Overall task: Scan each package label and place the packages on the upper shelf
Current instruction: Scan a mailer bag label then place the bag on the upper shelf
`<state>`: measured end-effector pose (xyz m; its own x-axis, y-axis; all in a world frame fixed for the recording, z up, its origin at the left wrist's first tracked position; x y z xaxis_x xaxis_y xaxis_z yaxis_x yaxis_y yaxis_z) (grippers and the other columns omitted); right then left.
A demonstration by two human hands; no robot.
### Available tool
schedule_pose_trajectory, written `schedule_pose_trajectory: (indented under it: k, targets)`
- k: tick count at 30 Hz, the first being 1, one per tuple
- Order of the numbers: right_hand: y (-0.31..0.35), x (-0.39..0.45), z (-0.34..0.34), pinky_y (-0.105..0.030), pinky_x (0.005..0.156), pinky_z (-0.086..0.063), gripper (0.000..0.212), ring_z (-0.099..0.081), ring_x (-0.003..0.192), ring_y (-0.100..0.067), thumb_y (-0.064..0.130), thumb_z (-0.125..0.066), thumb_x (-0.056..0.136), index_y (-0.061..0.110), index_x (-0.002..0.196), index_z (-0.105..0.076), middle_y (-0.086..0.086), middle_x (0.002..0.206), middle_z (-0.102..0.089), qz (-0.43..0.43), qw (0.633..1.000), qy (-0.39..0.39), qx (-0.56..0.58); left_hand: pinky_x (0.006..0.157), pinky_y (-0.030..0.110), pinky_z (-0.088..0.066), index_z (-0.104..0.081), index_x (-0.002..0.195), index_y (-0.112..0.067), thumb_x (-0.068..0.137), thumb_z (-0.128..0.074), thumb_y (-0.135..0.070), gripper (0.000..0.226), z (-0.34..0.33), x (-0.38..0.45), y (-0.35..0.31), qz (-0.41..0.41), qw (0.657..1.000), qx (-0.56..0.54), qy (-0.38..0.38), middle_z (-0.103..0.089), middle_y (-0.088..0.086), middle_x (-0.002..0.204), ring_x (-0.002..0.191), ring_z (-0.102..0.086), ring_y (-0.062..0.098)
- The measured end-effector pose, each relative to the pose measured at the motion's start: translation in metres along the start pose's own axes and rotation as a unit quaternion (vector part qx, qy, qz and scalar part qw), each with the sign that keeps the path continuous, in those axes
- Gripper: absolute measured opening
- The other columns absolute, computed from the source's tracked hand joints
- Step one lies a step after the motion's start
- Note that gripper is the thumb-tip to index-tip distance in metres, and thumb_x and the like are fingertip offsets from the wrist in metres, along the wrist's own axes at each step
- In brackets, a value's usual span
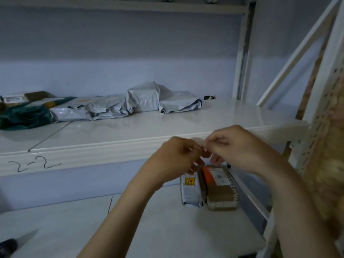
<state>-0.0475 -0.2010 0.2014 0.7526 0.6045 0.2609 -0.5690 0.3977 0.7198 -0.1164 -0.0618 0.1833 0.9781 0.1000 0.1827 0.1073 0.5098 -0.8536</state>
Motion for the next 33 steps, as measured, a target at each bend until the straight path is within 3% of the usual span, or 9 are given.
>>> schedule_pose_trajectory:
  k: [4,8,11,16,19,22,26,30,33]
  targets:
    - [-0.026,-0.002,-0.032,-0.039,0.083,-0.060,0.021,-0.073,0.077,-0.007,0.037,-0.060,0.096,0.027,0.090,-0.078,0.009,0.080,-0.076,-0.055,0.992,0.082,-0.082,0.084,0.043,-0.060,-0.075,0.086,-0.016,0.086,-0.054,-0.029,0.025,-0.019,0.006,0.052,0.071,0.994,0.063,0.052,-0.076,0.008,0.089,0.083,-0.072,0.026]
    - [-0.060,0.024,-0.069,-0.030,0.078,-0.048,0.025,-0.058,0.080,-0.015,0.040,-0.056,0.098,0.020,0.095,-0.070,0.008,0.078,-0.059,-0.108,0.975,0.143,-0.129,0.088,0.048,-0.054,-0.062,0.085,-0.018,0.094,-0.047,-0.020,0.017,-0.022,0.030,0.104,0.115,0.984,0.126,0.056,-0.065,0.009,0.092,0.081,-0.060,0.020]
    - [-0.092,0.047,-0.090,-0.027,0.081,-0.044,0.031,-0.058,0.092,-0.018,0.036,-0.054,0.100,0.017,0.119,-0.069,0.006,0.098,-0.058,-0.148,0.974,0.122,-0.121,0.080,0.034,-0.051,-0.066,0.114,-0.015,0.097,-0.047,-0.021,0.026,-0.016,0.046,0.140,0.138,0.984,0.109,0.024,-0.066,0.012,0.103,0.100,-0.065,0.030]
    - [-0.148,0.068,-0.120,-0.041,0.083,-0.057,0.026,-0.069,0.089,-0.028,0.020,-0.049,0.100,0.008,0.099,-0.072,-0.014,0.098,-0.072,-0.230,0.972,0.034,-0.026,0.095,0.036,-0.050,-0.045,0.142,-0.017,0.098,-0.050,-0.027,0.045,-0.014,0.070,0.207,0.212,0.974,-0.040,-0.061,-0.060,0.019,0.129,0.113,-0.062,0.032]
    - [-0.184,0.075,-0.137,-0.047,0.088,-0.057,0.024,-0.068,0.092,-0.030,0.017,-0.049,0.097,0.015,0.085,-0.070,-0.011,0.095,-0.071,-0.267,0.963,-0.003,0.022,0.080,0.034,-0.051,-0.051,0.136,-0.012,0.097,-0.052,-0.023,0.040,-0.028,0.089,0.247,0.271,0.947,-0.155,-0.078,-0.063,0.016,0.120,0.092,-0.060,0.027]
    - [-0.218,0.081,-0.152,-0.034,0.079,-0.050,0.027,-0.063,0.088,-0.024,0.020,-0.046,0.101,0.019,0.081,-0.065,-0.007,0.095,-0.066,-0.291,0.957,-0.011,-0.023,0.077,0.035,-0.051,-0.060,0.119,-0.006,0.097,-0.053,-0.020,0.028,-0.045,0.108,0.276,0.326,0.923,-0.181,-0.090,-0.064,0.013,0.103,0.087,-0.059,0.027]
    - [-0.259,0.091,-0.174,-0.030,0.072,-0.045,0.021,-0.056,0.083,-0.017,0.028,-0.045,0.104,0.016,0.103,-0.062,-0.011,0.102,-0.061,-0.353,0.935,0.013,-0.036,0.078,0.033,-0.046,-0.059,0.118,-0.002,0.100,-0.049,-0.014,0.024,-0.070,0.125,0.300,0.369,0.906,-0.191,-0.079,-0.057,0.008,0.085,0.090,-0.053,0.026]
    - [-0.289,0.116,-0.185,-0.040,0.102,-0.047,0.036,-0.060,0.112,-0.030,0.020,-0.050,0.101,-0.002,0.129,-0.056,-0.019,0.126,-0.059,-0.345,0.939,0.002,0.000,0.086,0.038,-0.041,-0.041,0.144,-0.010,0.102,-0.044,-0.018,0.043,-0.089,0.134,0.312,0.364,0.901,-0.226,-0.068,-0.055,0.019,0.129,0.106,-0.051,0.033]
    - [-0.296,0.126,-0.193,-0.029,0.076,-0.046,0.034,-0.053,0.074,-0.010,0.025,-0.052,0.102,0.005,0.128,-0.058,-0.006,0.101,-0.057,-0.370,0.929,0.019,0.004,0.107,0.046,-0.038,-0.033,0.149,-0.012,0.102,-0.044,-0.023,0.049,-0.096,0.139,0.321,0.369,0.907,-0.200,-0.045,-0.041,0.022,0.149,0.136,-0.041,0.039]
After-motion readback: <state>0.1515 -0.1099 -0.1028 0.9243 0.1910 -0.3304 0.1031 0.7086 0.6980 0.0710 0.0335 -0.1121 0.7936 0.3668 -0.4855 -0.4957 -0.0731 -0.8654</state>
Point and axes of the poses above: each hand's wrist, its own x-axis towards the middle knuckle, its own z-axis out of the back of the hand, y = z × x, the point moved 5 cm from there along x, towards the middle knuckle
